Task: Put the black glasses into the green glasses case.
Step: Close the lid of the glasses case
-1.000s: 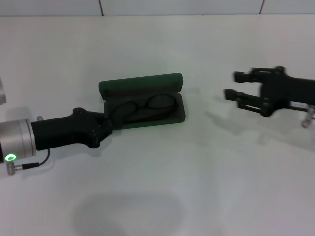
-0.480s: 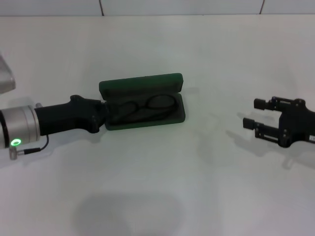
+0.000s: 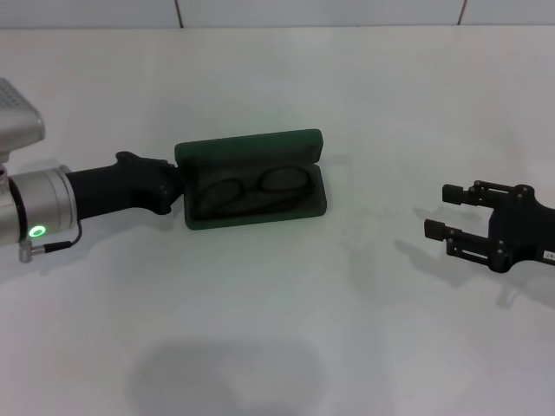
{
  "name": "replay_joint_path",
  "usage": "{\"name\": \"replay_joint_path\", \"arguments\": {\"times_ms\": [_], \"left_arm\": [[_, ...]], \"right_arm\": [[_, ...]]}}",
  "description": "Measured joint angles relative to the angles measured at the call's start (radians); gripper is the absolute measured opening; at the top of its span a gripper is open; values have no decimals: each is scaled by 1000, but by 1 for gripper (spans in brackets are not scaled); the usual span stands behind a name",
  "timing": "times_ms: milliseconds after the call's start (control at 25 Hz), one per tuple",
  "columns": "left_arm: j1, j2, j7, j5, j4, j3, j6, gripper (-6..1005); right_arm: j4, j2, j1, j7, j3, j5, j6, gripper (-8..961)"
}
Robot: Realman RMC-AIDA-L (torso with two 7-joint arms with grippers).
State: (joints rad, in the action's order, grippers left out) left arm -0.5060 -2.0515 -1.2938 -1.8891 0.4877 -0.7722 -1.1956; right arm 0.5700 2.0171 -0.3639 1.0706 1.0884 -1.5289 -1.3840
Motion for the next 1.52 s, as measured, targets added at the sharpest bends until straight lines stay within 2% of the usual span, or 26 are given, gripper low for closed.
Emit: {"name": "replay_joint_path", "arguments": {"times_ms": [480,720,880,920,960,1080,1120,1160,1240,1320,1400,1520], "left_arm": [[-44,-4,15,12,9,7,116,0],[-52,-10,10,25,8,7,130,0],[-39,-3,-90,25,14,6,61,0],[-27,11,-191,25,28,4,-19,0],[-27,11,-191,25,28,4,-19,0],[4,16,-349,22,90,1,-123,0],[19,7,-423,14,156,-5,-167,0],[19,7,-423,14,156,-5,-167,0],[29,-12,-501,2,240,-17,-188,0],[33,-34,-591,-11,328,-27,-177,0],[35,-47,-658,-8,396,-57,-137,0],[39,-50,-785,17,469,-224,49,0]], "right_arm": [[-1,0,0,-1,8,-3,-20,576],[-1,0,0,-2,4,-1,-25,575],[-2,-1,3,-2,1,-2,-26,575],[-2,-2,5,-2,1,-1,-26,575],[-2,-2,5,-2,1,-1,-26,575],[-2,-3,6,-2,1,-1,-24,575],[-2,-3,7,-2,0,-1,-20,575],[-2,-3,7,-2,0,-1,-20,576],[-2,-4,8,-2,0,0,-17,576],[-3,-5,8,-2,-6,0,-16,576],[-3,-5,8,-2,-11,-1,-11,574],[-7,-4,8,-2,-14,-1,-1,569]]}}
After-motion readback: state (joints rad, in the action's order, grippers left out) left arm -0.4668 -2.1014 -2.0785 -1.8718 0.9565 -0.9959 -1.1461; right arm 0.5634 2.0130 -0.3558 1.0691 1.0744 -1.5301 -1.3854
